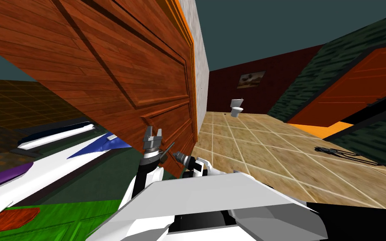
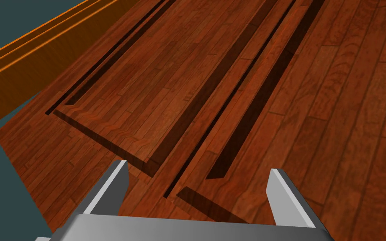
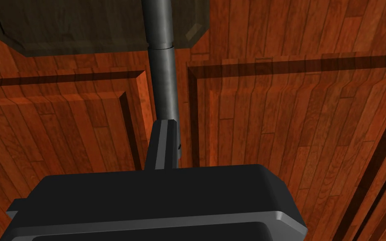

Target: Push the door open

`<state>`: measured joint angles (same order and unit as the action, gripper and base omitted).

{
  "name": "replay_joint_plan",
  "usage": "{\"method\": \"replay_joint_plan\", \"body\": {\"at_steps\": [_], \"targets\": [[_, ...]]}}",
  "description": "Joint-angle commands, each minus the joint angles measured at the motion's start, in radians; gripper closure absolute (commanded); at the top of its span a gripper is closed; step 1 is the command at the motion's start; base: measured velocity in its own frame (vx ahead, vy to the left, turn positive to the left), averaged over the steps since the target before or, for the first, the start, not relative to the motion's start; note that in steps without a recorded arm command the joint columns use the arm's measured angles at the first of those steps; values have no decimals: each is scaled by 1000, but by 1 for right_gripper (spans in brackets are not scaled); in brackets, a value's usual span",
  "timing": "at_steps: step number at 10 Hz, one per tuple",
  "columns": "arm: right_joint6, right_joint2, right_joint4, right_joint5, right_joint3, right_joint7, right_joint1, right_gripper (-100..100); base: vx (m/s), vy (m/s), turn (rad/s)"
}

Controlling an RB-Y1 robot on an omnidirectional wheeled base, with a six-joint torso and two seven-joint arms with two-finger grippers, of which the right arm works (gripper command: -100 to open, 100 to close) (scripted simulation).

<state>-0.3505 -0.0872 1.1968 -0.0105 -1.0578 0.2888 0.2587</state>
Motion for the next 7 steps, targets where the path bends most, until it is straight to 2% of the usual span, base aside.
{"method": "replay_joint_plan", "body": {"at_steps": [1,2,3,5,6,7], "targets": [[0,0,0,0,0,0,0,100,-4,-8,0],[0,0,0,0,0,0,0,100,0,0,0],[10,4,-10,-1,31,-12,-1,-100,-129,0,-118],[20,15,-21,-1,63,-23,-2,-100,-200,-19,-107],[20,13,-13,-1,51,-20,-3,-100,-100,-19,-15],[22,13,-21,-2,59,-24,-2,-100,52,79,49]]}}
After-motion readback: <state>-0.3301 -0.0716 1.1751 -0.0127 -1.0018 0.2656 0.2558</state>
